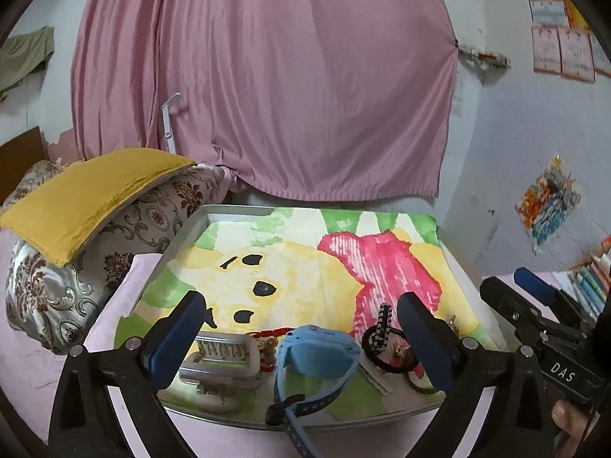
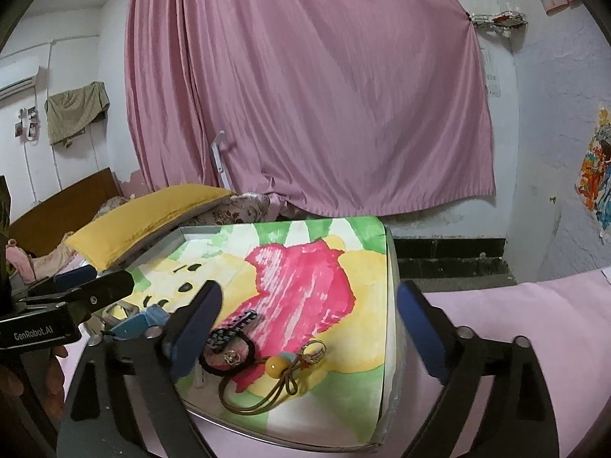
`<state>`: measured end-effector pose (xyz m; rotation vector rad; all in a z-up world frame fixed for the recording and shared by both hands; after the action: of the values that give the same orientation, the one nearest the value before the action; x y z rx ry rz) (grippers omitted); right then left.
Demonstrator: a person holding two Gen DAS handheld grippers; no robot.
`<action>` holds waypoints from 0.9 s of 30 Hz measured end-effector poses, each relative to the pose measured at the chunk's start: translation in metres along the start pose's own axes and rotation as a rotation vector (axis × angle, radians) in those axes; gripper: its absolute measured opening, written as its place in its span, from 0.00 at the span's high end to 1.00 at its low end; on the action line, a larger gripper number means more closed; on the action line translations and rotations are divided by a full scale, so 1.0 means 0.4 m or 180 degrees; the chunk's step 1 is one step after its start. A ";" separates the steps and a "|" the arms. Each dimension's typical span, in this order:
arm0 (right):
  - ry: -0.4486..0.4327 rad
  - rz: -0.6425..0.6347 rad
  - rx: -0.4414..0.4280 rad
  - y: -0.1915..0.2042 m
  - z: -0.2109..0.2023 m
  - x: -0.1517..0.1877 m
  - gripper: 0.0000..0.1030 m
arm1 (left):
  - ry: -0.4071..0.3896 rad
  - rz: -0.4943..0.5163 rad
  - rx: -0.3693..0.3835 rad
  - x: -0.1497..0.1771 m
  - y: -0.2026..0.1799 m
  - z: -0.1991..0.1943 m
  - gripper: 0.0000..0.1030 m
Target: Organize jewelry
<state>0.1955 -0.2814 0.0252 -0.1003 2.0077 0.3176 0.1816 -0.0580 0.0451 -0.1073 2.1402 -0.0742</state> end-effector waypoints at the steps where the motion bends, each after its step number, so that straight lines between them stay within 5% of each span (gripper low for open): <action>1: -0.0031 -0.0002 0.0009 0.000 -0.005 0.000 0.09 | -0.0042 -0.0037 0.0020 0.003 0.009 -0.006 0.02; 27: -0.0330 -0.0079 0.0103 0.057 -0.130 0.025 0.02 | -0.0345 -0.0060 0.0056 0.062 0.081 -0.100 0.01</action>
<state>0.1408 -0.2725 0.0418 -0.0867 1.9068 0.2692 0.1331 -0.0281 0.0431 -0.1184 2.0301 -0.0962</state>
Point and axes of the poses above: each gripper's, at about its wrist camera, not at the fingertips, and z roughly the way its jaws point, y to its left, x to its underside, the point moved 1 cm from there along z, roughly the way its jaws point, and after that the axes turned 1 degree about z, right-handed, at the moved point
